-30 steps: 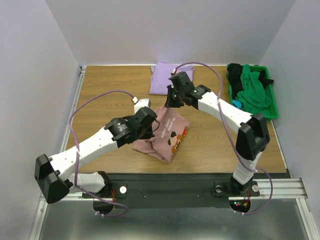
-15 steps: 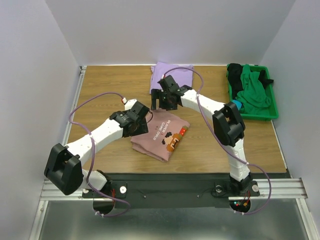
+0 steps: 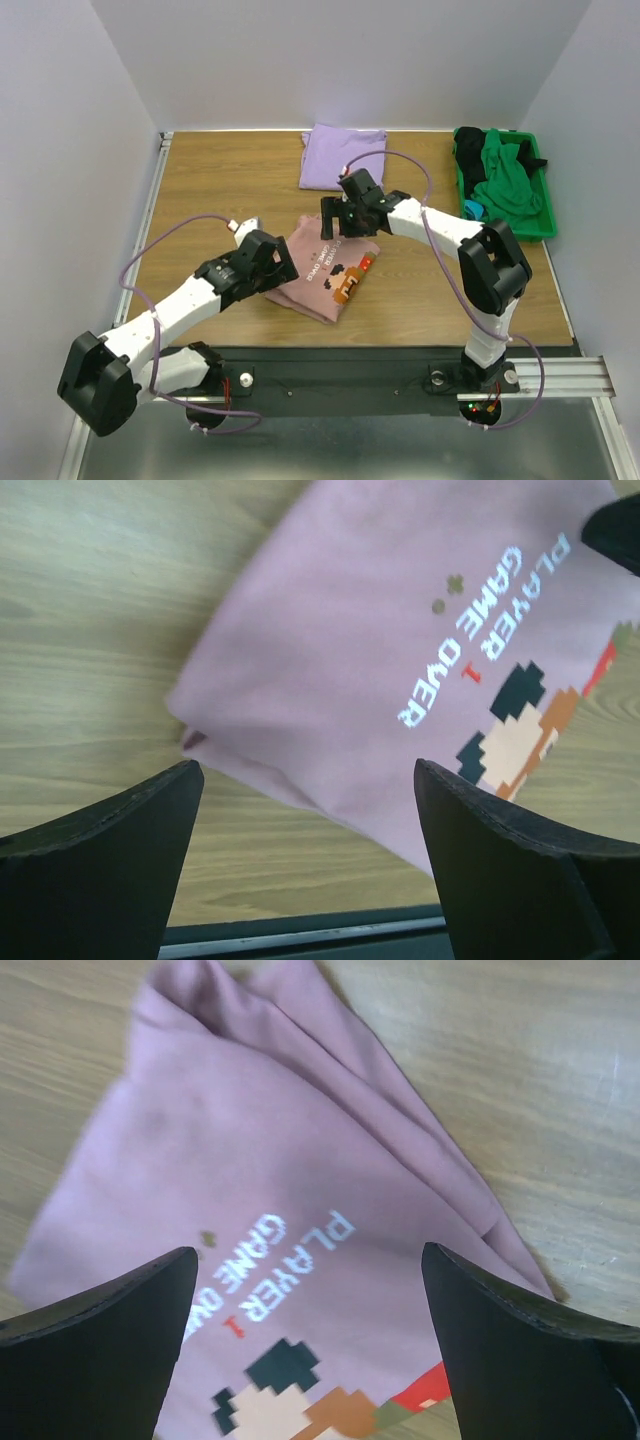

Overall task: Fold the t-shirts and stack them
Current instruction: Fold the tshirt, then neatly place the folded tshirt to the corner

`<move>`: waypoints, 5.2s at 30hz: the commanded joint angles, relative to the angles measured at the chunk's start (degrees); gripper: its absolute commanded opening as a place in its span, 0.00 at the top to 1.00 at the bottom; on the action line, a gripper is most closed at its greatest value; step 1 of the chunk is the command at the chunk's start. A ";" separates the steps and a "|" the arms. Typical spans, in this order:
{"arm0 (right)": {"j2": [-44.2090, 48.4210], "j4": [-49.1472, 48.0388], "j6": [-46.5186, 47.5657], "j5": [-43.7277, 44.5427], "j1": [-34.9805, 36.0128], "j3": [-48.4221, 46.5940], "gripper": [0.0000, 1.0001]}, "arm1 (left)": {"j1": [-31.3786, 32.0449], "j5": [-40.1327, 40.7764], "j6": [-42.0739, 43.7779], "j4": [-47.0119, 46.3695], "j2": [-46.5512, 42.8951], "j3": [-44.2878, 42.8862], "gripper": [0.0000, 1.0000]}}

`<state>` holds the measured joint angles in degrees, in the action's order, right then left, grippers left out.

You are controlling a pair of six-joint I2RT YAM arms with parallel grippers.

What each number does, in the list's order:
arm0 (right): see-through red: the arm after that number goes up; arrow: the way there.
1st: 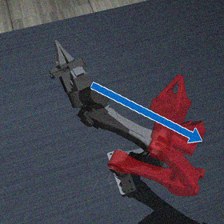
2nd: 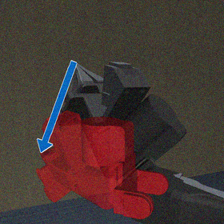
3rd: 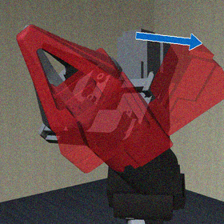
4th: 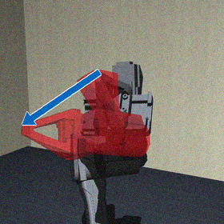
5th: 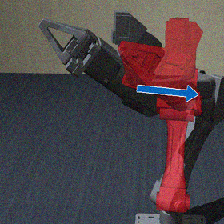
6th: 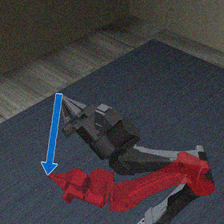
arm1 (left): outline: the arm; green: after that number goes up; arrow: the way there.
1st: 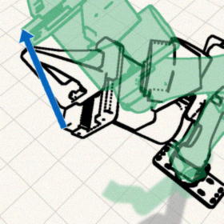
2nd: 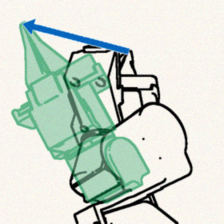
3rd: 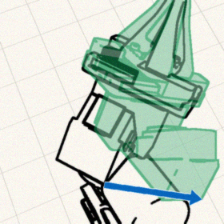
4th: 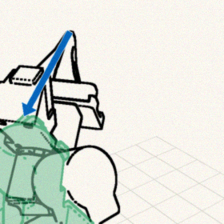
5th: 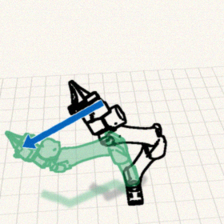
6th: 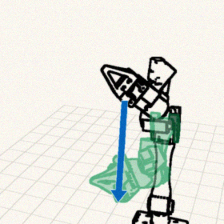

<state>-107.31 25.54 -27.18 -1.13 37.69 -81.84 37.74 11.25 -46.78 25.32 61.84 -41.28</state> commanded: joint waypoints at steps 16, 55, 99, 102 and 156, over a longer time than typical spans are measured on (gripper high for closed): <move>21.42 -20.35 -23.43 3.58 2.91 43.24 0.00 | -0.12 -8.70 -8.76 -20.75 -5.16 15.70 0.02; 57.48 -10.69 -31.09 40.84 27.44 50.30 0.00 | 4.19 -6.51 1.78 -21.47 23.84 5.08 0.74; 25.75 -17.63 -17.40 29.68 7.49 31.58 1.00 | 6.56 3.50 6.09 -15.06 23.32 -13.36 1.00; 25.04 -17.45 -14.23 30.92 6.00 26.75 1.00 | 6.30 5.19 7.84 -13.46 24.64 -18.30 1.00; -32.70 -17.19 8.19 17.21 -22.13 -44.45 0.56 | -18.22 -13.53 24.72 -23.39 78.61 -89.59 0.02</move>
<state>-140.25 11.14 -18.57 14.37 17.02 -122.78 21.12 -1.17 -22.17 5.54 142.34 -127.52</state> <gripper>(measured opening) 0.125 0.396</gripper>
